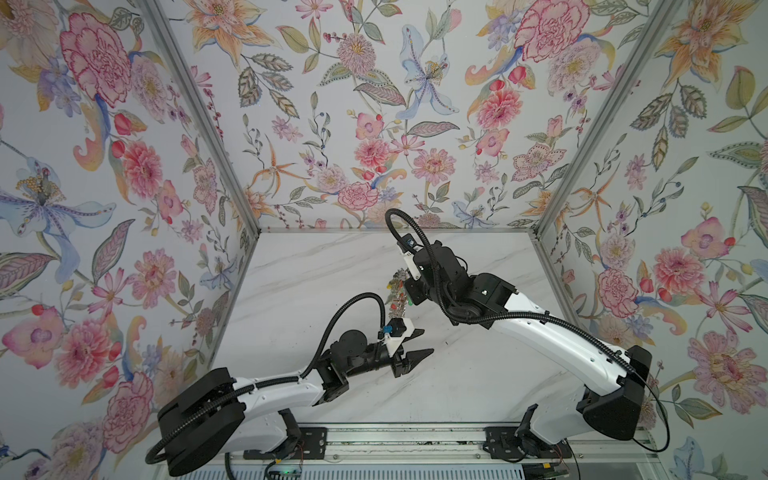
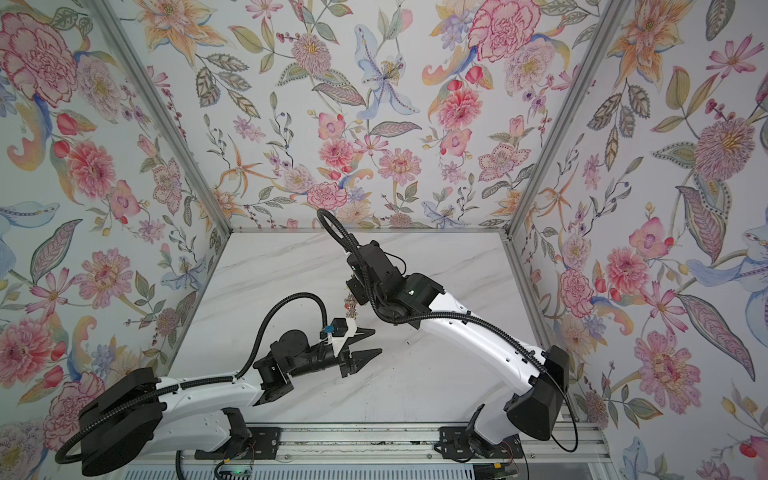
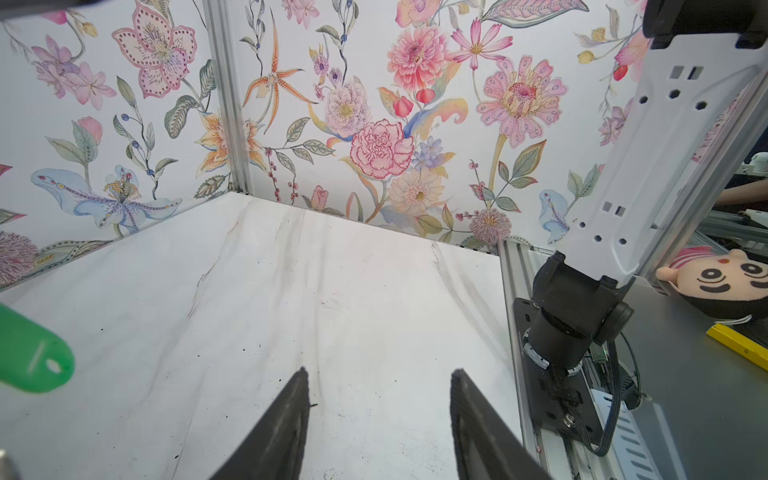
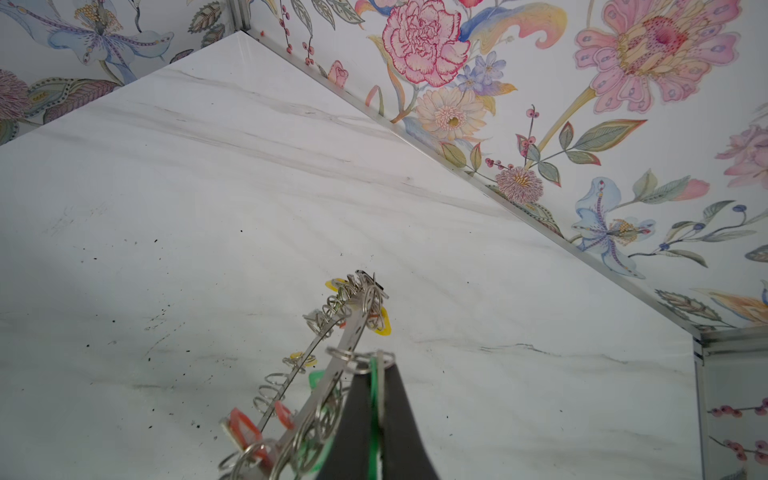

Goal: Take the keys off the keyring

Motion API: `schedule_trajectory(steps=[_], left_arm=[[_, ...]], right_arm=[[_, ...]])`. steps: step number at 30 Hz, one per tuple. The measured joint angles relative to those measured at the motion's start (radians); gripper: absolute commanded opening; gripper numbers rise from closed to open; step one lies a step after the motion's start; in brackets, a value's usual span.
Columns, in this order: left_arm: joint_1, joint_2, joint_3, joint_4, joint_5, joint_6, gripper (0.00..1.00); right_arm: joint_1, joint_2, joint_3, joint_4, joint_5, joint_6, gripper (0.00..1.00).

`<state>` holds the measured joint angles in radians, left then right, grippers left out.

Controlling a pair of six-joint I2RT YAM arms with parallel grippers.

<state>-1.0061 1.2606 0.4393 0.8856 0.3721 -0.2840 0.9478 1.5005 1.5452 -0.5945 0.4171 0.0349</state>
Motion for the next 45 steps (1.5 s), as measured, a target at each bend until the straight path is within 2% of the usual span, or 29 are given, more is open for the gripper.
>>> schedule_trajectory(steps=[4,9,15,19,24,27,30,33,36,41,45], left_arm=[[-0.032,0.066,0.013,0.066,-0.074,-0.037,0.59],[-0.026,0.128,0.013,0.084,-0.2,-0.055,0.65],[0.074,0.141,0.009,0.077,-0.249,-0.054,0.64],[0.151,0.1,-0.009,0.032,-0.259,-0.049,0.64],[0.172,0.01,-0.04,0.016,-0.289,-0.046,0.63],[0.132,-0.016,-0.04,0.026,-0.355,-0.037,0.61],[0.045,-0.015,-0.029,0.026,-0.448,-0.009,0.6],[-0.056,0.028,0.048,-0.001,-0.565,0.04,0.62],[-0.111,0.106,0.153,-0.01,-0.663,0.089,0.67],[-0.118,0.171,0.177,0.039,-0.807,0.149,0.69],[-0.117,0.18,0.152,0.117,-0.898,0.219,0.67]], right_arm=[[0.0,0.007,0.009,-0.039,0.015,0.012,0.0],[0.0,0.007,0.024,-0.075,0.014,0.026,0.0],[-0.003,0.007,0.033,-0.1,0.003,0.037,0.0],[-0.019,0.005,0.033,-0.103,-0.029,0.049,0.0],[-0.063,-0.004,0.037,-0.132,-0.094,0.069,0.0],[-0.088,-0.004,0.054,-0.168,-0.142,0.084,0.0],[-0.098,-0.004,0.072,-0.191,-0.179,0.099,0.0],[-0.098,-0.004,0.077,-0.204,-0.205,0.113,0.0],[-0.097,-0.004,0.077,-0.214,-0.224,0.124,0.0],[-0.097,-0.004,0.077,-0.217,-0.232,0.133,0.0],[-0.097,-0.004,0.077,-0.217,-0.244,0.138,0.0]])
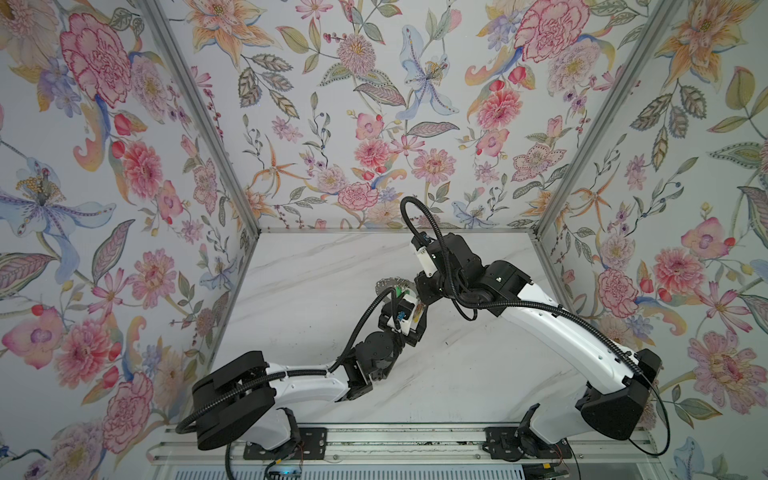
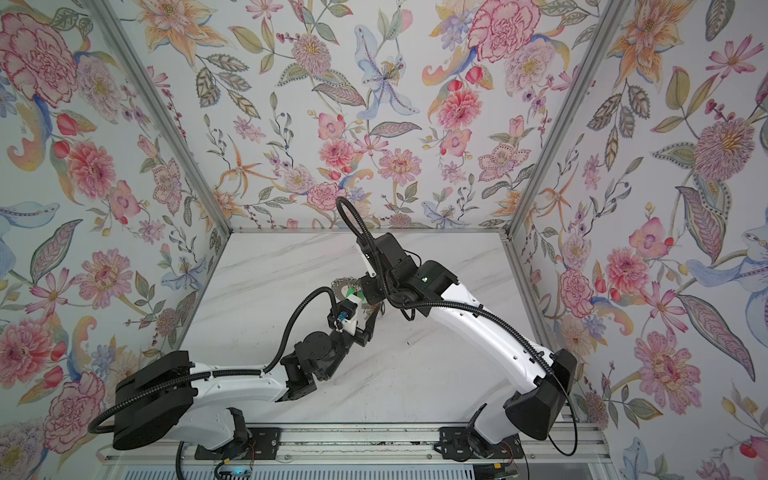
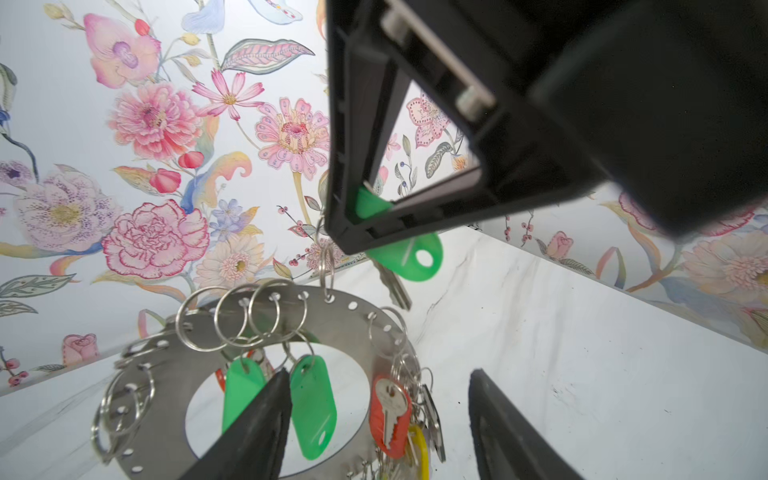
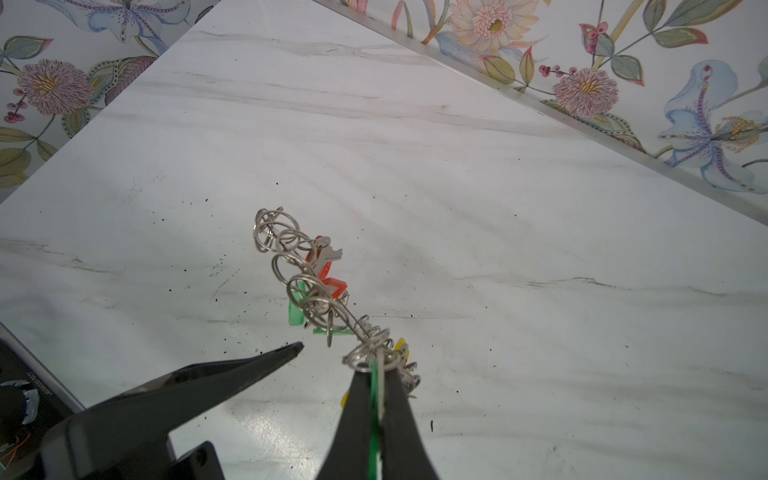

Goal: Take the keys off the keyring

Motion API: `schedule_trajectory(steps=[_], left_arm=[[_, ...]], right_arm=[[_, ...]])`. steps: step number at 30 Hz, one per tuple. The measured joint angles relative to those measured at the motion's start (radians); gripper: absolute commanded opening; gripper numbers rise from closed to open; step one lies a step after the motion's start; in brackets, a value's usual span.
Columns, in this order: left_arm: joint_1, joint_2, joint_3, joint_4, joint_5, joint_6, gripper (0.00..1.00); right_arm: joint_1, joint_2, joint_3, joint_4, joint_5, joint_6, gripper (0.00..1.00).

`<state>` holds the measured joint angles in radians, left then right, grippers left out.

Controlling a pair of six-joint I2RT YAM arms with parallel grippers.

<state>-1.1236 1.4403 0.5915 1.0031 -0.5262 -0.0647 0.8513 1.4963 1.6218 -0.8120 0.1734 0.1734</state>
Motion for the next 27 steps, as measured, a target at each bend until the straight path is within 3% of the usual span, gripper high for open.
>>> schedule_trajectory(steps=[6,11,16,23,27], left_arm=[[0.005,-0.02,-0.075,0.085,-0.012,0.09,0.57],[0.019,-0.05,-0.118,0.138,0.034,0.187,0.57],[0.037,-0.052,-0.117,0.145,0.115,0.272,0.57],[0.118,-0.052,-0.1,0.148,0.232,0.294,0.57],[0.161,-0.053,-0.1,0.151,0.311,0.304,0.48]], right_arm=[[0.0,0.0,0.0,0.0,-0.009,0.004,0.0],[0.0,0.0,0.0,0.0,-0.013,0.009,0.0],[0.0,0.0,0.0,0.0,-0.033,0.016,0.0],[0.013,-0.001,0.0,0.0,-0.048,0.019,0.0],[0.019,-0.006,-0.003,0.0,-0.055,0.019,0.0]])
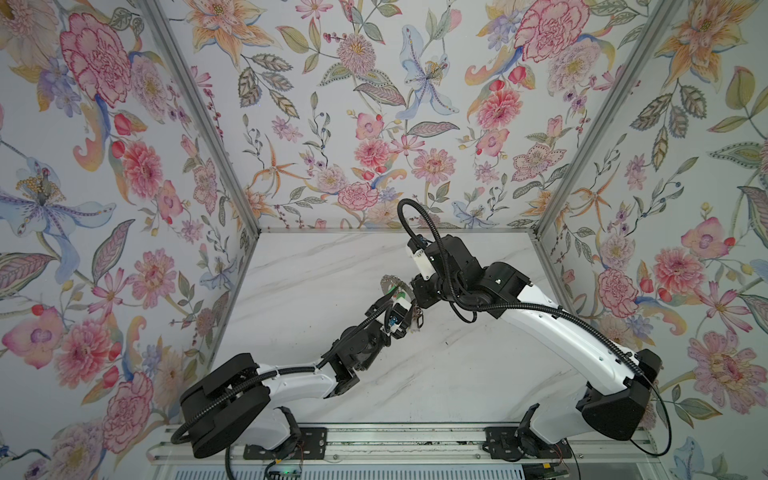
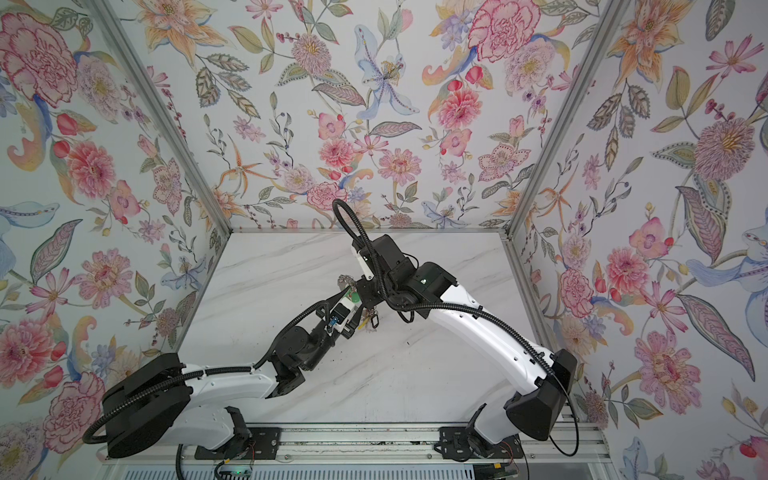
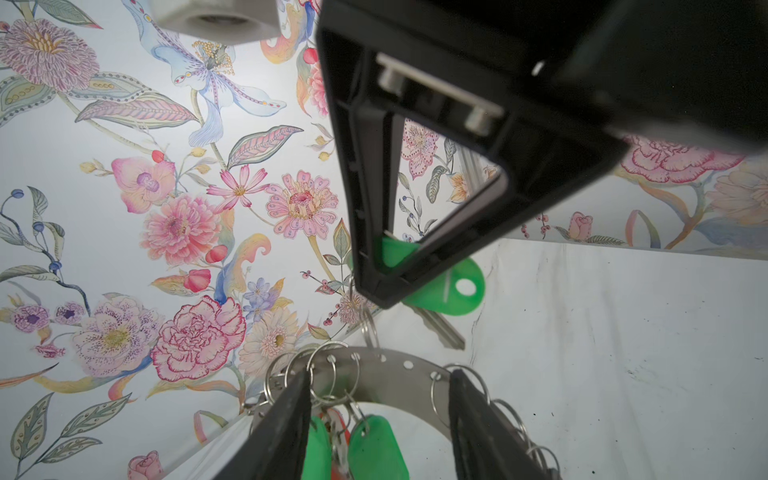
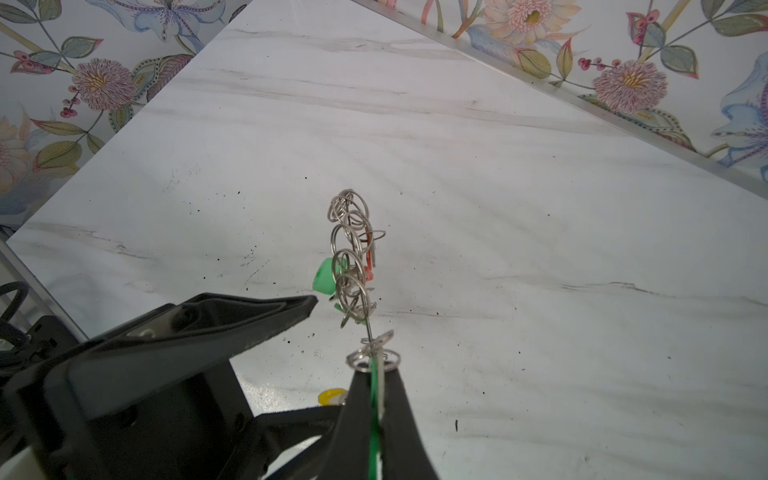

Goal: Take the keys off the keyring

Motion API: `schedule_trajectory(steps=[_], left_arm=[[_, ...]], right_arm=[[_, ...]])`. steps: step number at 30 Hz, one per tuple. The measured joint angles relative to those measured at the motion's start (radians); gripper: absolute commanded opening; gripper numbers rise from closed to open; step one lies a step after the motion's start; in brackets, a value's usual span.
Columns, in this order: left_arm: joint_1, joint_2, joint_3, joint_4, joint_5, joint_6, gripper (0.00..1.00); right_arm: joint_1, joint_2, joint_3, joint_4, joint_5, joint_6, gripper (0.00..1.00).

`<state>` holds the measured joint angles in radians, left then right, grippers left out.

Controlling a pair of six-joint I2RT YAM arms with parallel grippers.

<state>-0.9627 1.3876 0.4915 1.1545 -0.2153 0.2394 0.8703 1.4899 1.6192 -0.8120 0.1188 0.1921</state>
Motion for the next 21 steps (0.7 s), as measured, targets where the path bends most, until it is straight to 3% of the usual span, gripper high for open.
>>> schedule_trajectory(steps=[5,16,21], left_arm=[[0.024,0.0,0.0,0.0,0.089,0.011,0.37],[0.065,0.001,0.024,-0.01,0.198,-0.017,0.32],[0.068,0.01,0.048,-0.018,0.208,-0.022,0.18]], right_arm=[[0.0,-0.013,-0.013,0.0,-0.006,0.0,0.0],[0.01,-0.013,-0.018,0.001,-0.008,0.0,0.0],[0.011,-0.014,-0.018,0.001,0.001,0.0,0.0]])
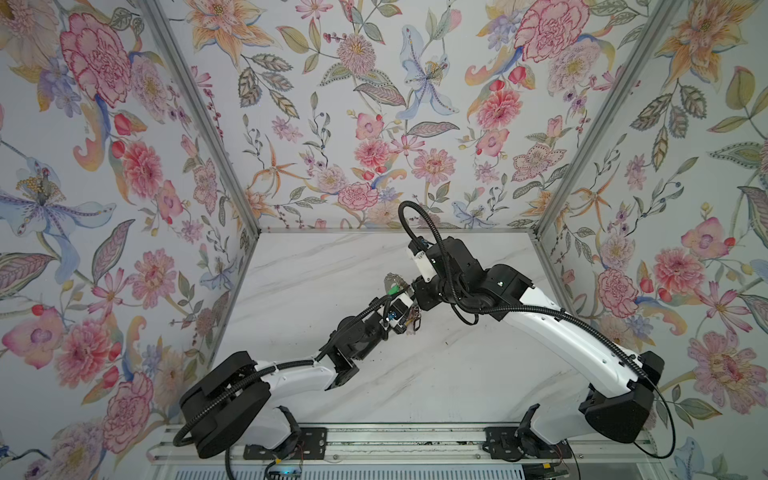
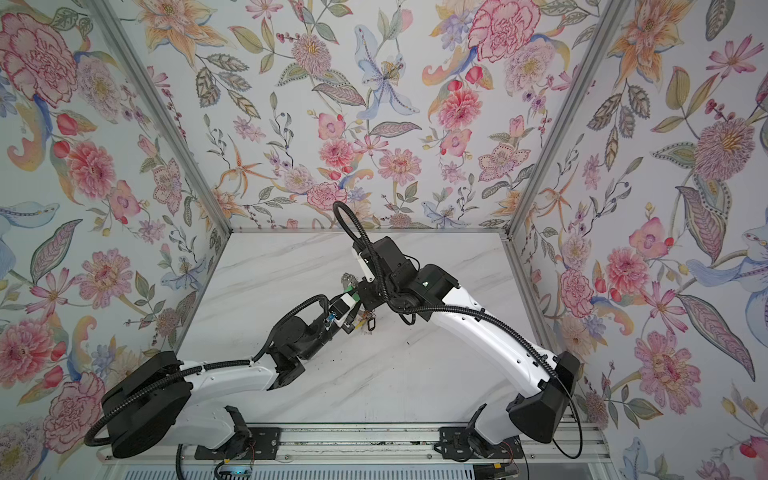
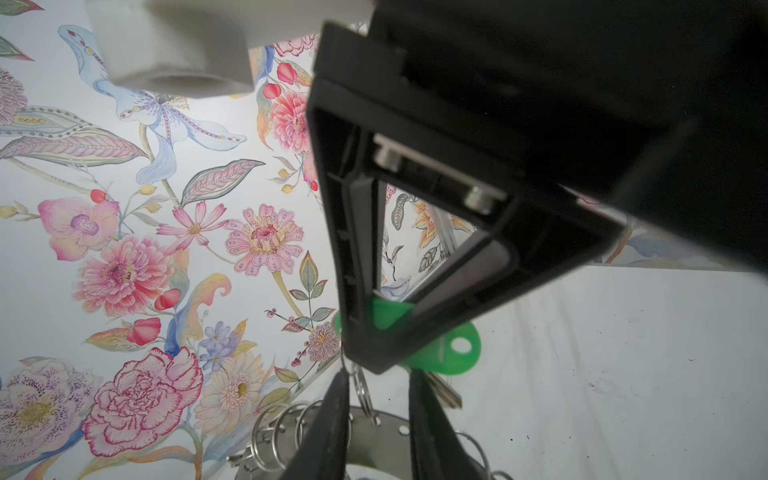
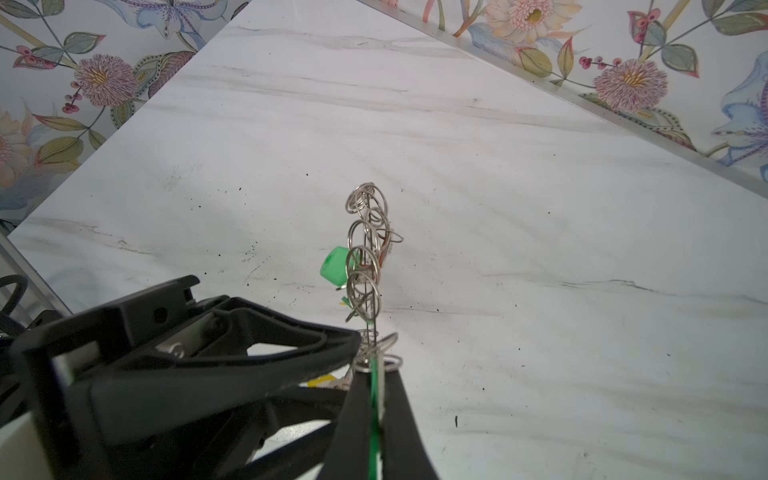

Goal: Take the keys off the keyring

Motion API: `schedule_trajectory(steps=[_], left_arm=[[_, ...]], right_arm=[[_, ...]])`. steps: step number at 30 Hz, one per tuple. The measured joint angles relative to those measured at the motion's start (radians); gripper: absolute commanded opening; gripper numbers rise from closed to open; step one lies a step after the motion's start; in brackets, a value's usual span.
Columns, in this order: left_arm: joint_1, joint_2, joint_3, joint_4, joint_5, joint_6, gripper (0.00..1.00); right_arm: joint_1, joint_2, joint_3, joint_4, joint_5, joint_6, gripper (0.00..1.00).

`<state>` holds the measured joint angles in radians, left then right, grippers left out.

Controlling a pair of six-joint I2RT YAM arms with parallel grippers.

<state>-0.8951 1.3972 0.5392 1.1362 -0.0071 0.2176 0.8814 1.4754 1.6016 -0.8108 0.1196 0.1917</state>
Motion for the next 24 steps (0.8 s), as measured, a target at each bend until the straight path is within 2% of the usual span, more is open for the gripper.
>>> schedule_trajectory(steps=[3,5,8,20,24], left_arm=[[0.006,0.0,0.001,-0.011,-0.003,-0.006,0.15],[0.011,0.0,0.001,-0.017,-0.003,-0.01,0.06],[0.022,0.0,0.001,-0.017,0.002,-0.024,0.0],[0.025,-0.009,-0.001,-0.03,0.015,-0.036,0.0],[0.025,-0.034,-0.02,-0.034,0.045,-0.051,0.0]], right_arm=[[0.0,0.0,0.0,0.0,-0.005,0.0,0.0],[0.001,0.0,0.0,-0.002,-0.007,0.0,0.0],[0.001,0.0,-0.002,0.0,-0.007,0.0,0.0],[-0.023,-0.03,-0.04,0.011,-0.002,-0.001,0.0],[-0.056,-0.056,-0.088,0.036,-0.046,-0.002,0.0]])
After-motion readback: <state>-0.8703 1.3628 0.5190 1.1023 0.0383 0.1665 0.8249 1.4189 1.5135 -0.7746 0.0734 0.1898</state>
